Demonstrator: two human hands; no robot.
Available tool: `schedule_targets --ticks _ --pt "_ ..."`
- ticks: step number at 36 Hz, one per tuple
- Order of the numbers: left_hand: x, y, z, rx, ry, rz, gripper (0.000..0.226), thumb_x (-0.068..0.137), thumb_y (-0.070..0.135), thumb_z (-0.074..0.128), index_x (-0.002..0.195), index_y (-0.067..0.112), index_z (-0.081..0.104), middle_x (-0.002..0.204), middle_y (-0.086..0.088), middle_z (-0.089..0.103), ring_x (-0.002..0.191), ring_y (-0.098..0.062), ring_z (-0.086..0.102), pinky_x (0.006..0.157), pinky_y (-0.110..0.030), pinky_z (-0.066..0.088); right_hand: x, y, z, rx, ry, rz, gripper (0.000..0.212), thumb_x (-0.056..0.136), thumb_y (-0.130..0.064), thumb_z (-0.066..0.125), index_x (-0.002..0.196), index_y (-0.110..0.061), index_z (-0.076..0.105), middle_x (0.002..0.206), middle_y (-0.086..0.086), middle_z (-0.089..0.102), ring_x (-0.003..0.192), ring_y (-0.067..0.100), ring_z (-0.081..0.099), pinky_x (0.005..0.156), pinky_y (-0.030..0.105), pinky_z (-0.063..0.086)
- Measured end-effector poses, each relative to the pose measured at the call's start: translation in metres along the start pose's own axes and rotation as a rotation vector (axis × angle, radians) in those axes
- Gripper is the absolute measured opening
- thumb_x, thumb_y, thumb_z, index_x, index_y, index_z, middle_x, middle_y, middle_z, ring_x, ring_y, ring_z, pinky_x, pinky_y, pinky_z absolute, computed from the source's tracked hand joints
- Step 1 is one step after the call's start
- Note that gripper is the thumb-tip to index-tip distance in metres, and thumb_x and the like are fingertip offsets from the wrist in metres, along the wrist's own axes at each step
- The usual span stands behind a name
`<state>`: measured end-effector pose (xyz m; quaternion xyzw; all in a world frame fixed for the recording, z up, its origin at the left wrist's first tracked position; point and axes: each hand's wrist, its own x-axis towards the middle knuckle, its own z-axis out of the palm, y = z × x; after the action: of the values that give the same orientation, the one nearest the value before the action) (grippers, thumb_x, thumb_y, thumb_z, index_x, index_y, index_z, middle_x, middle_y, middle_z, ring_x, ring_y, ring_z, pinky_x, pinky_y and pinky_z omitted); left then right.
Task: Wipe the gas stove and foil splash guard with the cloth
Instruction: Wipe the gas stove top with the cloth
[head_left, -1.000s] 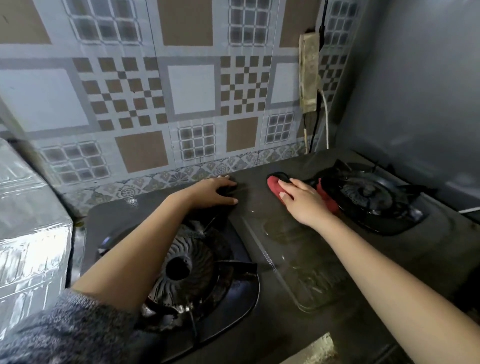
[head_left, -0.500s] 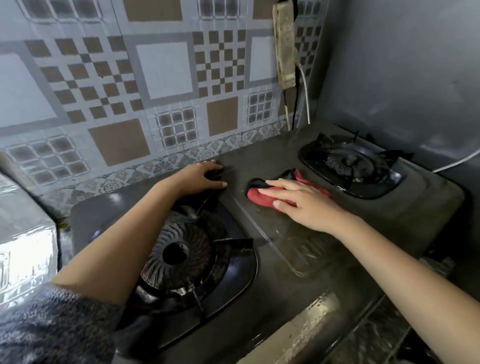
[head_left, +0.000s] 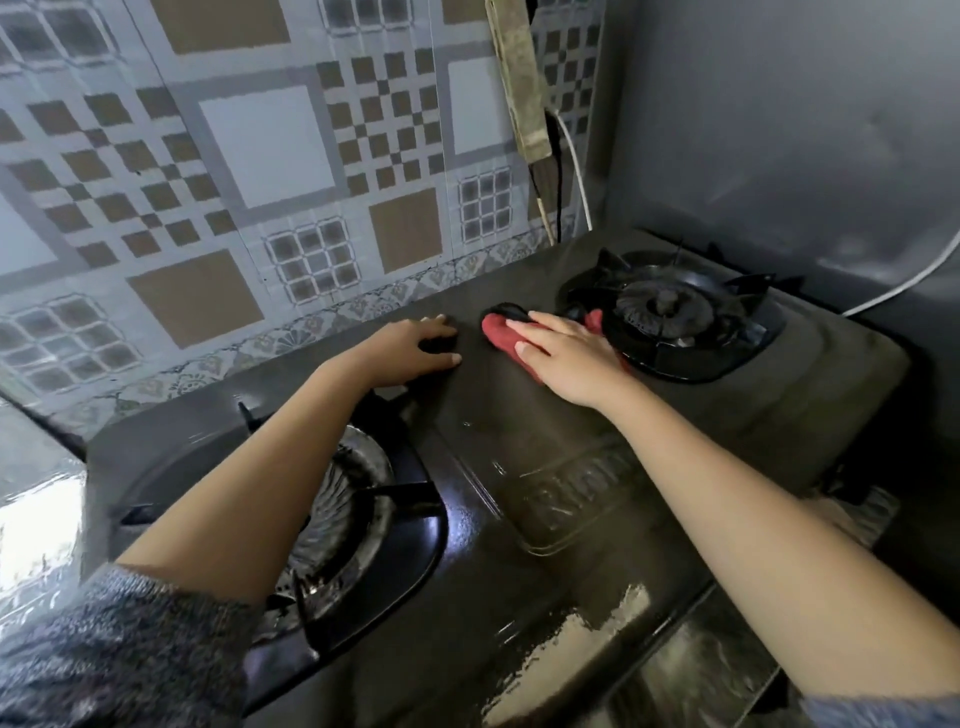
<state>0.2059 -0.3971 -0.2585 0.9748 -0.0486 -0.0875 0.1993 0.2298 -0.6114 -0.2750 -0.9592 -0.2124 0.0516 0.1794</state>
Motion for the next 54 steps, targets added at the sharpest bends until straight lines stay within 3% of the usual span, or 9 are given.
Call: schedule_targets --ticks 16,31,38,43,48,54 --pt "-0.024 -0.019 -0.006 0.019 -0.076 0.108 0.055 0.088 0.041 0.056 0.139 0.028 0.039 0.152 0.007 0.026 0.141 -0.014 0.023 0.116 -0.032 0.017 -0.060 -0.041 0.030 -0.052 0.231 0.322 0.043 0.097 -0.037 0.032 0.141 -0.038 0.029 0.154 -0.002 0.021 0.139 0.028 0.018 0.111 0.043 0.015" --pt "-0.025 -0.023 -0.003 -0.010 -0.014 0.147 0.054 0.087 0.037 0.059 0.138 0.024 0.043 0.151 0.002 0.031 0.138 -0.020 0.029 0.112 -0.030 0.021 -0.079 -0.076 0.040 -0.062 0.109 0.168 0.042 0.097 -0.039 0.031 0.138 -0.048 0.028 0.153 -0.010 0.022 0.137 0.026 0.022 0.113 0.042 0.013" --pt "-0.028 -0.018 -0.004 -0.010 0.007 0.139 0.054 0.087 0.034 0.060 0.137 0.020 0.045 0.150 -0.001 0.033 0.137 -0.020 0.032 0.111 -0.029 0.021 -0.098 -0.072 0.034 -0.010 0.053 -0.043 0.038 0.098 -0.033 0.034 0.133 -0.048 0.038 0.149 -0.013 0.029 0.136 0.019 0.026 0.113 0.040 0.016" --pt "-0.028 -0.012 -0.007 0.035 -0.007 0.113 0.054 0.087 0.034 0.060 0.136 0.020 0.046 0.147 -0.003 0.038 0.134 -0.024 0.035 0.108 -0.031 0.026 -0.120 -0.051 0.023 0.089 -0.016 -0.206 0.037 0.096 -0.027 0.045 0.126 -0.048 0.048 0.144 -0.020 0.036 0.134 0.004 0.028 0.113 0.030 0.014" --pt "-0.023 0.004 -0.003 0.056 -0.004 0.112 0.050 0.086 0.029 0.060 0.133 0.017 0.048 0.141 -0.007 0.045 0.128 -0.026 0.042 0.104 -0.032 0.033 -0.128 -0.020 0.011 0.132 0.015 -0.159 0.037 0.094 -0.028 0.051 0.122 -0.052 0.049 0.140 -0.027 0.038 0.133 -0.002 0.030 0.116 0.038 0.018" --pt "-0.015 0.027 0.006 0.085 -0.027 0.131 0.055 0.087 0.032 0.058 0.138 0.014 0.043 0.145 -0.007 0.040 0.133 -0.024 0.036 0.108 -0.032 0.028 -0.109 -0.001 -0.002 -0.026 0.011 -0.066 0.037 0.097 -0.038 0.038 0.131 -0.053 0.037 0.148 -0.022 0.028 0.138 0.007 0.024 0.114 0.040 0.011"
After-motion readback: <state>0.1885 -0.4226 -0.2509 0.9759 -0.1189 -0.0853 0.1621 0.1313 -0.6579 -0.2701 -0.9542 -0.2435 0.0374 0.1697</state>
